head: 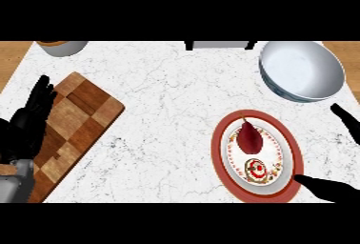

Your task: Pick the pear from the plate and place it in the bowl

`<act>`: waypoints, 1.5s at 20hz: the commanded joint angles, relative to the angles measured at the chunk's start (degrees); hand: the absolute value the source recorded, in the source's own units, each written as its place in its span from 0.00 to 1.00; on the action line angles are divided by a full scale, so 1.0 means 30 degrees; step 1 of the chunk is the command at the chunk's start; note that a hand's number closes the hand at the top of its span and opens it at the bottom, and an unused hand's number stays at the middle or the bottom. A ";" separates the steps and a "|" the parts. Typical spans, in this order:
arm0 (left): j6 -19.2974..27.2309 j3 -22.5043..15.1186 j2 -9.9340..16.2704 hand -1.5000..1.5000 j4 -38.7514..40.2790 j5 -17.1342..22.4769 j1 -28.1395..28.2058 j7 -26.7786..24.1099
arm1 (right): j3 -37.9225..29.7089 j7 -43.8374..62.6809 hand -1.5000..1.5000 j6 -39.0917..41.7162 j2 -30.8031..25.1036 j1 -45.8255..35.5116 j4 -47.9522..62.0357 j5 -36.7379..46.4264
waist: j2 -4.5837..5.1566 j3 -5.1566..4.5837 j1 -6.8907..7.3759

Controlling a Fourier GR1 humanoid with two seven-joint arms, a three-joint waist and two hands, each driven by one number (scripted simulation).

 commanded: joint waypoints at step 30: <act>-0.0489 0.0484 -0.1511 0.50 -0.1457 -0.1934 -0.0435 0.1612 | 0.3488 1.0037 0.00 1.6555 0.2292 -1.3355 1.1097 -0.3489 | 0.0079 0.0025 0.0444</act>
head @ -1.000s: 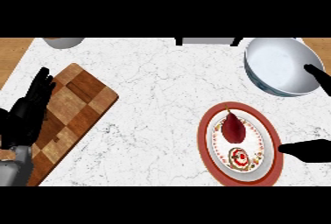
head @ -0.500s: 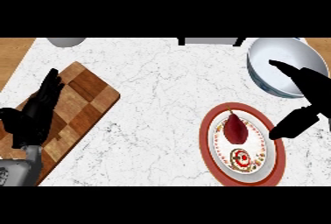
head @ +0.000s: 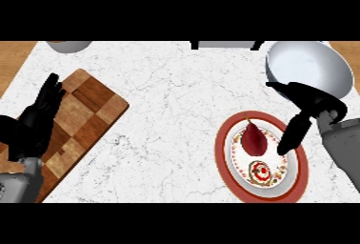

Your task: Pick the pear from the plate and place it in the bowl

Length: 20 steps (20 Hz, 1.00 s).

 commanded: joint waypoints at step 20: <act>-0.1937 0.2253 -0.0775 0.50 -0.0300 -0.0856 -0.0001 0.1046 | 0.0366 -0.2952 0.00 -0.0501 0.4497 0.1044 0.3291 0.8254 | -0.0040 0.0008 -0.0171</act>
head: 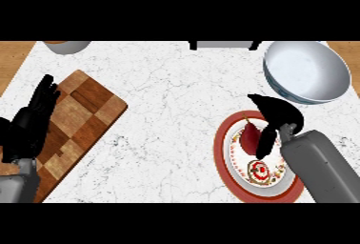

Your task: Pick the pear from the plate and place it in the bowl

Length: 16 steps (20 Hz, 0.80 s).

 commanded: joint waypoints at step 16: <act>-0.1052 0.0911 -0.1289 0.50 0.0337 -0.1688 0.0266 -0.0520 | -0.2481 -0.3488 0.00 -0.0738 0.1921 0.0520 0.4011 0.3796 | 0.0021 0.0001 0.0015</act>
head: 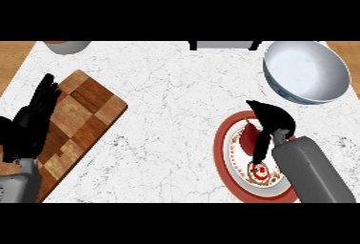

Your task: Pick the pear from the plate and place it in the bowl

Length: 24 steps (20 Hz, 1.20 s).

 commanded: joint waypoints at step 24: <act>-0.0811 0.0565 -0.0601 0.50 0.0116 -0.0521 0.0585 -0.0691 | 0.2007 -1.0881 1.00 -0.2956 -0.0158 -0.1350 0.0821 0.3283 | 0.0033 0.0036 -0.0020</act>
